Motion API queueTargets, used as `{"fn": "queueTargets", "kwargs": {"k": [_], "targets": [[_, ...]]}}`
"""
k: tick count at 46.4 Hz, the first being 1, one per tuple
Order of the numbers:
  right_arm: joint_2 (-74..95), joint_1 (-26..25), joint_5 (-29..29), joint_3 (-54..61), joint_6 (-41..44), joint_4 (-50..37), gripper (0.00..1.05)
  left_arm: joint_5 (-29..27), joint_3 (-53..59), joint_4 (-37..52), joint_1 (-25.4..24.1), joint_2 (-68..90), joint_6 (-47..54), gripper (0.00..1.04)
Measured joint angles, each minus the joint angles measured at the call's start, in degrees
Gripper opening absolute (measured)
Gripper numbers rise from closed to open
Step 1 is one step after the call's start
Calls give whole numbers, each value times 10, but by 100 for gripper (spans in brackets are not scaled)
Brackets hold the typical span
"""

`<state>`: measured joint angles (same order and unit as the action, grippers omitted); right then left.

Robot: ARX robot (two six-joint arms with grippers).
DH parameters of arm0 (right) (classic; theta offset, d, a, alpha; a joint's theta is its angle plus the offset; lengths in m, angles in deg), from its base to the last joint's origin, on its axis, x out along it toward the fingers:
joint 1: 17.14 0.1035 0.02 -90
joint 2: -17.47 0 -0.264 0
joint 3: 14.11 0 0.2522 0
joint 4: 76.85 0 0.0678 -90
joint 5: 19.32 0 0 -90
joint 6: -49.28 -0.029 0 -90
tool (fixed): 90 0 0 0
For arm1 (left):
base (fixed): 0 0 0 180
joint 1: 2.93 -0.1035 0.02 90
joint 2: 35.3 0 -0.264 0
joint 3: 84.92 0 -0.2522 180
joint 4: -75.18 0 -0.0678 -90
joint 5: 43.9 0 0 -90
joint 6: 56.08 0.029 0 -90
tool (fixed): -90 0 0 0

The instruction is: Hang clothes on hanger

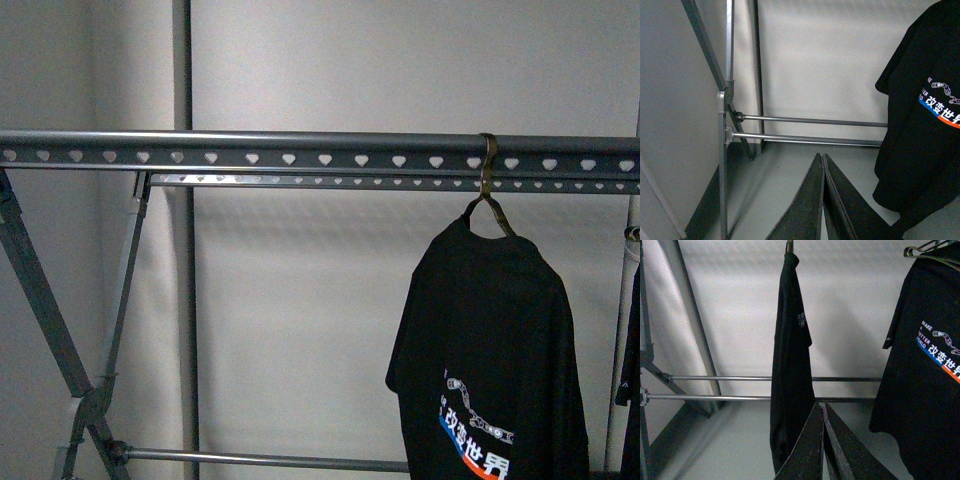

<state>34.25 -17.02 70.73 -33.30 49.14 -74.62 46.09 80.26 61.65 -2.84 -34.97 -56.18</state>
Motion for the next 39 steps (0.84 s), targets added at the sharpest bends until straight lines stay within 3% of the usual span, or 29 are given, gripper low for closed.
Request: {"fn": "queueTargets", "kwargs": {"k": [20,25,32,34,39], "targets": [[-60,0,0,30,0,30,2,0,0,0,0,0,0,4],[-147,0,-2,50,0,112,2,0,0,-1,0,-1,0,4],[-165,0,-1,51,0,115,2,0,0,-1,0,-1,0,4],[-165,0,-1,51,1,115,5,0,0,-1,0,-1,0,8],[-165,0,-1,51,1,115,24,0,0,-1,0,-1,0,27]]}}
